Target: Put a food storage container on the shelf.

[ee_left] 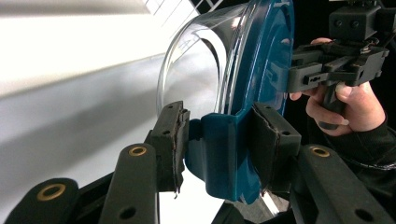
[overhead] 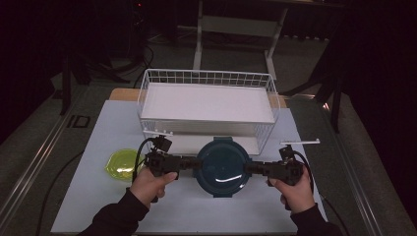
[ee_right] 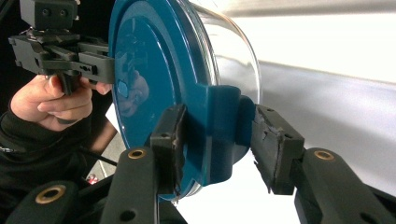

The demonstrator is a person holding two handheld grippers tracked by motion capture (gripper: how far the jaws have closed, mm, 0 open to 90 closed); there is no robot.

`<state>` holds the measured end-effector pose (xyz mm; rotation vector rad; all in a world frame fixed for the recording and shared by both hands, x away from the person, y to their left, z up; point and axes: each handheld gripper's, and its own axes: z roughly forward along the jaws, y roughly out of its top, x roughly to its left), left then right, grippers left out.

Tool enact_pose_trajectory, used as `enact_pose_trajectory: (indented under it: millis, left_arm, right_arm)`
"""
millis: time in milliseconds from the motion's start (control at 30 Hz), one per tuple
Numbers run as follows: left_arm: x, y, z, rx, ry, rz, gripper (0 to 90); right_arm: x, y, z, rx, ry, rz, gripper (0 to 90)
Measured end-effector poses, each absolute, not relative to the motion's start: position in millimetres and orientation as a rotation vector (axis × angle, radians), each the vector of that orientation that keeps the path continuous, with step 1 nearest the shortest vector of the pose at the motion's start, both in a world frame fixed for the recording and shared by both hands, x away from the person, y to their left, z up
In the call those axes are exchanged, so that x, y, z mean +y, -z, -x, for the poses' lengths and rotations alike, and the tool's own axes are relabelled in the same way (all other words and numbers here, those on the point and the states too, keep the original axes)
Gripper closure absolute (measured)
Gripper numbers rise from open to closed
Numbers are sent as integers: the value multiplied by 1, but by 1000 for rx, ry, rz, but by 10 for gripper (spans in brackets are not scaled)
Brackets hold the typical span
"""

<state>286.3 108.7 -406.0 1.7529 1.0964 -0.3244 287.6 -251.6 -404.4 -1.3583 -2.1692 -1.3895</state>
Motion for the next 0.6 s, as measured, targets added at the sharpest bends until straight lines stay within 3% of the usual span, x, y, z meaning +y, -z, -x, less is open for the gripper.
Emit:
enact_pose_trajectory:
  millis: [600]
  left_arm:
    - [129, 341, -316, 1052, 230, -1713, 569]
  right_arm:
    - [-233, 336, -325, -2205, 1486, 1312, 555]
